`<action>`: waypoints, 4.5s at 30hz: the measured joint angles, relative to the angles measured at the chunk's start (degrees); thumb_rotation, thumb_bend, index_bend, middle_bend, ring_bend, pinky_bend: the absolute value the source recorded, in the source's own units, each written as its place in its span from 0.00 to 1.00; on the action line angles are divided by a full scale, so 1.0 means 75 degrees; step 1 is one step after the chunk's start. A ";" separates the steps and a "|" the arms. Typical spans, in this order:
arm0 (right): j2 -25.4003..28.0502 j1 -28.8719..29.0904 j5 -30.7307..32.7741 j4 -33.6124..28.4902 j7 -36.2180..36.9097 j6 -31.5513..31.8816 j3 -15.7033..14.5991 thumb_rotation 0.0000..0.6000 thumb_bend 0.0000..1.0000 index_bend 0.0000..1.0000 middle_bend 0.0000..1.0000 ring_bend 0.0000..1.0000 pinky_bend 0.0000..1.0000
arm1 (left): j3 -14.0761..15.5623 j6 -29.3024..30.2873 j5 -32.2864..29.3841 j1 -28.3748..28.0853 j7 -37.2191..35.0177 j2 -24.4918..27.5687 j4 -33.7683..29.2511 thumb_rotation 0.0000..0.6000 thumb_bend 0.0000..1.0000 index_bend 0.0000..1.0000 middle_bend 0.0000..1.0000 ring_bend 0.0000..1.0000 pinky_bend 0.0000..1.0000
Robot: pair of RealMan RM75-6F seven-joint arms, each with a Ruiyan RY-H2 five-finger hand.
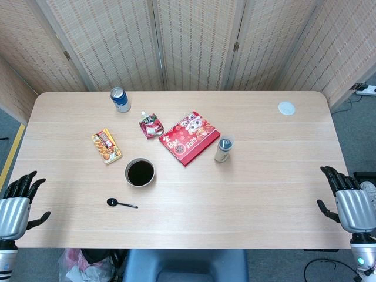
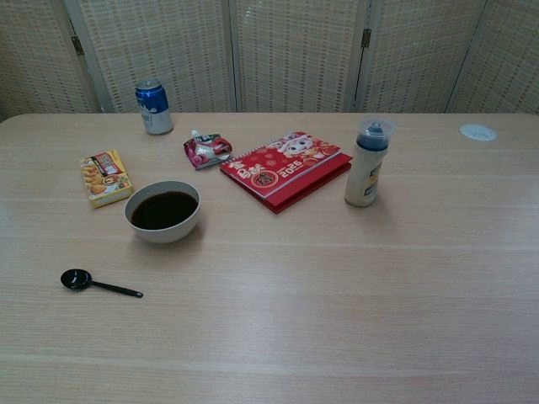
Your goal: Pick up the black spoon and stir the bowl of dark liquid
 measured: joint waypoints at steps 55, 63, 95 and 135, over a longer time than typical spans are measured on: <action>0.0150 -0.0180 -0.0151 0.0093 0.0345 0.0396 0.0073 1.00 0.23 0.00 0.14 0.21 0.27 | -0.0001 -0.2282 0.1258 -0.2143 -0.0959 -0.0787 0.0552 1.00 0.25 0.45 0.90 0.90 1.00; 0.0147 -0.0161 -0.0180 0.0100 0.0348 0.0365 0.0066 1.00 0.23 0.00 0.15 0.21 0.28 | 0.0024 -0.3097 0.0883 -0.2654 -0.0949 -0.1365 0.0878 1.00 0.25 0.45 0.95 0.95 1.00; 0.0082 -0.0210 -0.0042 0.0352 0.0593 0.0291 0.0058 1.00 0.23 0.00 0.17 0.26 0.27 | 0.0190 -0.4457 -0.0803 -0.3264 0.0272 -0.3052 0.2084 1.00 0.37 0.50 0.99 0.98 1.00; -0.0002 -0.0276 0.0136 0.0665 0.0880 0.0204 0.0071 1.00 0.24 0.00 0.18 0.28 0.27 | 0.0326 -0.4294 -0.2062 -0.3659 0.2982 -0.3423 0.1763 1.00 0.42 0.52 0.99 0.98 1.00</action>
